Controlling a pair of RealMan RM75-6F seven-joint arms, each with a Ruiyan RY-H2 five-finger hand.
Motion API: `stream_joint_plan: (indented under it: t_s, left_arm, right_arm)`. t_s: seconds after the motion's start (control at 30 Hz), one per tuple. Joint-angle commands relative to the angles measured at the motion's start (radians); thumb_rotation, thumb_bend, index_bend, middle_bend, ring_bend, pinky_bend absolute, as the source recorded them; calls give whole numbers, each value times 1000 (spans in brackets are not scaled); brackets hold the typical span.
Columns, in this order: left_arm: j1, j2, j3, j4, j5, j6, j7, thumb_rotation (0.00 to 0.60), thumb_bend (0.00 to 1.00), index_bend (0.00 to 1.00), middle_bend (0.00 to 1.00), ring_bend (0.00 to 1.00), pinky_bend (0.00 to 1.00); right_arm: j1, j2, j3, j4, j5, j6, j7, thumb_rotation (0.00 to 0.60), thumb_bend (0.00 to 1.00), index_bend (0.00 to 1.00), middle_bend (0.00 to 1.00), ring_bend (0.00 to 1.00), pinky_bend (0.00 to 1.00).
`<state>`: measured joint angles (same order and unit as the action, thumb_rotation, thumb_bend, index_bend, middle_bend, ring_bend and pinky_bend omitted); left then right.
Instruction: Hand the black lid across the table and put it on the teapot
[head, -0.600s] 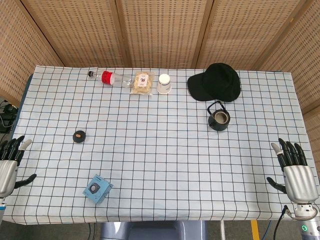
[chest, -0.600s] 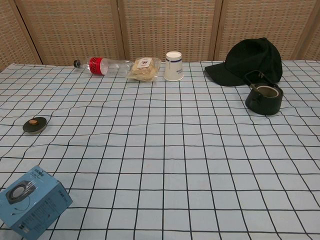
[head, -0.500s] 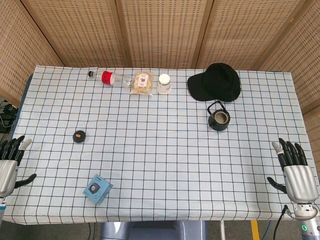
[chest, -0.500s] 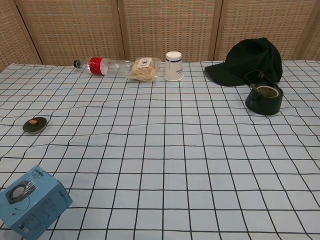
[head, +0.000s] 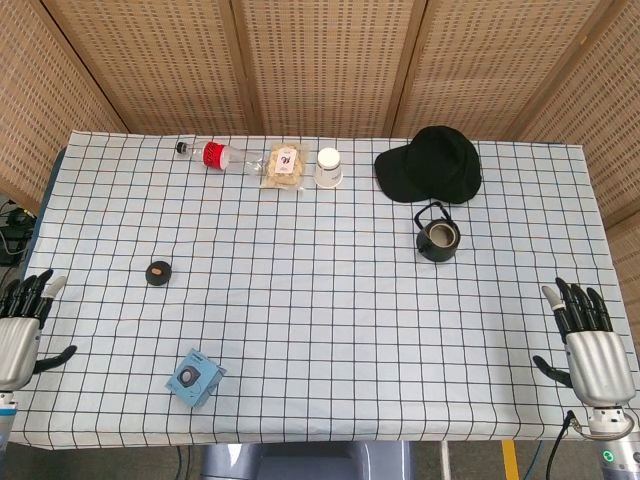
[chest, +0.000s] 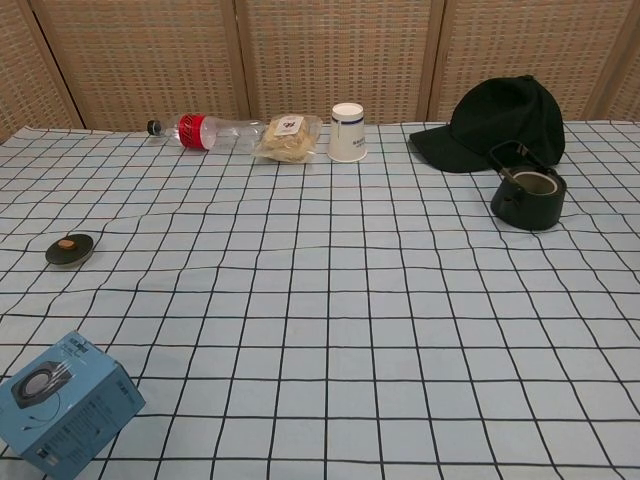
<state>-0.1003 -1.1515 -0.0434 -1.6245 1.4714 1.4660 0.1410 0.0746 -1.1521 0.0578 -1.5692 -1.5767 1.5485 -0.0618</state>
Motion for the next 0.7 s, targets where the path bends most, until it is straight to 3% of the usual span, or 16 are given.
stream_joint_plan:
  t_s: [0.03,0.2,0.43,0.57,0.7]
  left_arm:
    - [-13,-5,-11,2,-18,-20,4,600,146,0,0,0,0]
    - [-64,-14,-38,19,-58,-93,41,600,233,52,0,0,0]
    - [-159,-23,-88,52,-149,-238,85,600,242,247,0,0,0]
    - [-260,-58,-126,115,-254,-397,138,600,242,288,0,0,0]
    - [-314,-95,-139,168,-316,-464,184,600,240,308,0,0,0]
  right_arm:
    - [-1,4,3,-1,2,4,9,600,133,55,0,0,0]
    - [-3,12,6,1,9,3,33,600,133,51,0,0,0]
    - [-1,17,5,0,9,-3,46,600,133,50,0,0,0]
    - [2,17,4,1,18,-18,48,600,133,50,0,0,0]
    - [3,18,6,3,24,-22,54,600,133,50,0,0,0]
